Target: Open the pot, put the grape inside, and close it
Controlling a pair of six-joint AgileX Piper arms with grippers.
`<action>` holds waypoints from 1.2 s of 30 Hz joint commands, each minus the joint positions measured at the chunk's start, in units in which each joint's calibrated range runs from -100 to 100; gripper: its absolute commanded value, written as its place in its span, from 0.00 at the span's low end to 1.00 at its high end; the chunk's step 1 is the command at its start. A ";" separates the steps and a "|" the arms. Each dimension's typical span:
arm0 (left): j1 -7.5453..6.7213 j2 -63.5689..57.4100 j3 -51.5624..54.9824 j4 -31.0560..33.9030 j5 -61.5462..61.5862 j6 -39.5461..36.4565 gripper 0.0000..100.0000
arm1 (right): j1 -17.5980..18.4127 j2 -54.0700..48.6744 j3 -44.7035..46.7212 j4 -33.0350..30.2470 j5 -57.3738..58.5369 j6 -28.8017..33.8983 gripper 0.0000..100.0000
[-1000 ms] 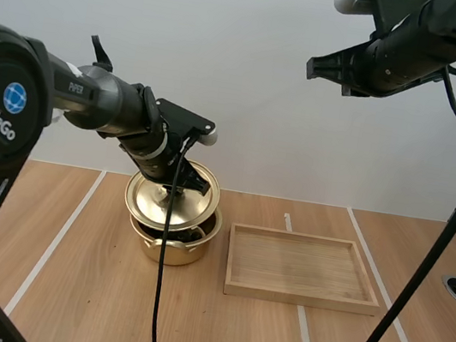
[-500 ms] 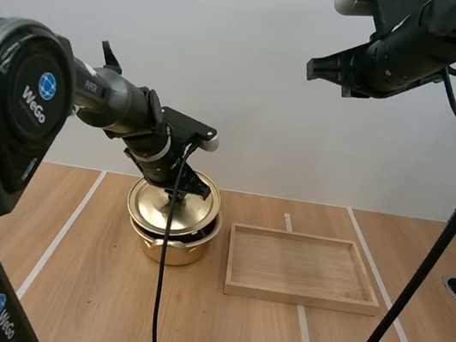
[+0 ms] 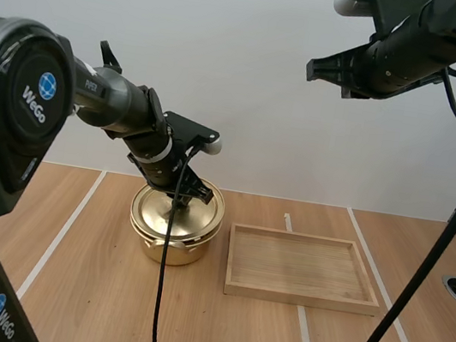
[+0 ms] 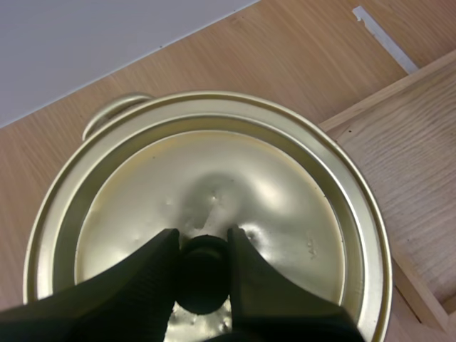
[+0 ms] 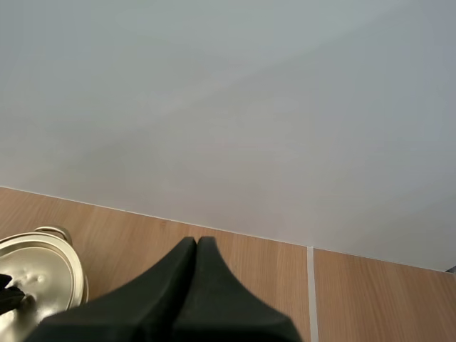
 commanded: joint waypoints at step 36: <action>-0.06 3.46 -3.44 -0.28 5.70 0.01 1.00 | -0.16 -0.84 -0.05 1.35 3.58 0.37 0.00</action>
